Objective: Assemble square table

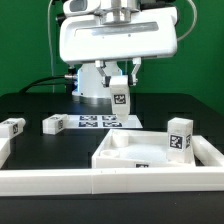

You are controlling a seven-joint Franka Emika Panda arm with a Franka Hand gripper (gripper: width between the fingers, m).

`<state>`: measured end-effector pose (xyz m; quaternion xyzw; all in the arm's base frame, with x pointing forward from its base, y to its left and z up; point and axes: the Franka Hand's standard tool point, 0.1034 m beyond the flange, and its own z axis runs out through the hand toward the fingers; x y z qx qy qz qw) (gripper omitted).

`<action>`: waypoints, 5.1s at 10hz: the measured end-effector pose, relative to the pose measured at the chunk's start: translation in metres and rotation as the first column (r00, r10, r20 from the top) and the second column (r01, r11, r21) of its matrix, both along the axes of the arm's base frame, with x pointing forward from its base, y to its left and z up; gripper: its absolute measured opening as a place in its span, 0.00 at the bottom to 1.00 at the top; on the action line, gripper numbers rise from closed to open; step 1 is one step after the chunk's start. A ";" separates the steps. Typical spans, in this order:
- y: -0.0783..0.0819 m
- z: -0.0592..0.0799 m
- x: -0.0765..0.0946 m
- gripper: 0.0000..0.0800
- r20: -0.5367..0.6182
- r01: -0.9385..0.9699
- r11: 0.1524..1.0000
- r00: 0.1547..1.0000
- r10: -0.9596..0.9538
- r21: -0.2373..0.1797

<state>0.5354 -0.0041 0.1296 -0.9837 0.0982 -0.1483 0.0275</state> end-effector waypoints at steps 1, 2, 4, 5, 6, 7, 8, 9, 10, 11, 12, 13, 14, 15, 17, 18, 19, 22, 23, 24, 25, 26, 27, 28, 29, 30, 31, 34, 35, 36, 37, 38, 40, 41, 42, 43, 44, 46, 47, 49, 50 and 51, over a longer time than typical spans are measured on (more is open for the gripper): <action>-0.006 -0.004 0.009 0.36 0.002 -0.018 1.000 1.000 0.018 -0.013; -0.009 0.000 0.022 0.36 0.004 -0.028 1.000 1.000 0.028 -0.013; -0.015 0.010 0.040 0.36 0.021 -0.045 0.999 0.999 0.046 -0.017; -0.015 0.009 0.042 0.36 0.029 -0.045 0.999 0.999 0.045 -0.022; -0.015 0.008 0.041 0.36 0.028 -0.045 0.999 0.999 0.046 -0.022; -0.016 0.009 0.042 0.36 0.042 -0.042 0.999 0.998 0.043 -0.027; -0.021 0.010 0.044 0.36 0.122 -0.031 0.997 0.992 0.039 -0.067; -0.023 0.007 0.043 0.36 0.161 -0.025 0.995 0.986 0.040 -0.091; -0.023 0.007 0.045 0.36 0.171 -0.025 0.995 0.984 0.041 -0.096; -0.026 0.008 0.048 0.36 0.202 -0.017 0.993 0.978 0.040 -0.113; -0.026 0.003 0.047 0.36 0.204 -0.017 0.993 0.978 0.041 -0.119; -0.025 0.000 0.048 0.36 0.220 -0.018 0.991 0.974 0.046 -0.129; -0.024 -0.003 0.047 0.36 0.216 -0.021 0.991 0.975 0.049 -0.129; -0.026 -0.005 0.048 0.36 0.214 -0.021 0.991 0.976 0.049 -0.131; -0.028 -0.006 0.048 0.36 0.212 -0.018 0.992 0.976 0.045 -0.127; -0.028 -0.006 0.048 0.36 0.212 -0.018 0.992 0.976 0.045 -0.127; -0.028 -0.006 0.048 0.36 0.212 -0.018 0.992 0.976 0.045 -0.127; -0.025 -0.008 0.051 0.36 0.212 -0.023 0.992 0.976 0.050 -0.126; -0.025 -0.007 0.053 0.36 0.215 -0.022 0.992 0.975 0.050 -0.127; -0.026 -0.007 0.054 0.36 0.227 -0.020 0.991 0.973 0.050 -0.133; -0.027 -0.010 0.055 0.36 0.240 -0.016 0.990 0.969 0.051 -0.142; -0.023 -0.015 0.053 0.36 0.233 -0.023 0.990 0.971 0.056 -0.143; -0.022 -0.016 0.053 0.36 0.241 -0.024 0.989 0.969 0.060 -0.147; -0.020 -0.019 0.053 0.36 0.255 -0.025 0.987 0.965 0.065 -0.156; -0.018 -0.021 0.053 0.36 0.253 -0.028 0.988 0.965 0.067 -0.155; -0.017 -0.022 0.054 0.36 0.252 -0.031 0.987 0.965 0.070 -0.155; -0.015 -0.024 0.053 0.36 0.250 -0.034 0.987 0.966 0.073 -0.155; -0.015 -0.028 0.052 0.36 0.245 -0.036 0.987 0.967 0.074 -0.158; -0.015 -0.030 0.051 0.36 0.242 -0.036 0.987 0.967 0.074 -0.158; -0.015 -0.032 0.050 0.36 0.241 -0.036 0.987 0.968 0.075 -0.159; -0.015 -0.033 0.049 0.36 0.239 -0.038 0.987 0.968 0.076 -0.159; -0.014 -0.036 0.049 0.36 0.238 -0.039 0.986 0.968 0.077 -0.160; -0.015 -0.040 0.048 0.36 0.246 -0.038 0.985 0.966 0.079 -0.169; -0.015 -0.042 0.047 0.36 0.251 -0.038 0.984 0.965 0.081 -0.173; -0.014 -0.042 0.047 0.36 0.261 -0.037 0.983 0.962 0.084 -0.178; -0.014 -0.043 0.046 0.36 0.269 -0.037 0.983 0.959 0.086 -0.182; -0.014 -0.043 0.046 0.36 0.269 -0.037 0.983 0.959 0.086 -0.182; -0.015 -0.043 0.046 0.37 0.251 -0.038 0.984 0.965 0.082 -0.173; -0.014 -0.046 0.044 0.37 0.237 -0.041 0.985 0.968 0.081 -0.169; -0.014 -0.047 0.044 0.75 0.236 -0.042 0.985 0.968 0.081 -0.169; -0.014 -0.047 0.044 0.75 0.235 -0.042 0.985 0.969 0.081 -0.169; -0.014 -0.047 0.044 0.80 0.235 -0.042 0.985 0.969 0.081 -0.169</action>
Offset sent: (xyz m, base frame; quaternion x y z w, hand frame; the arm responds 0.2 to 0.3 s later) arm 0.0357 -0.0114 0.0174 0.0072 -0.0024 -0.0538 0.9985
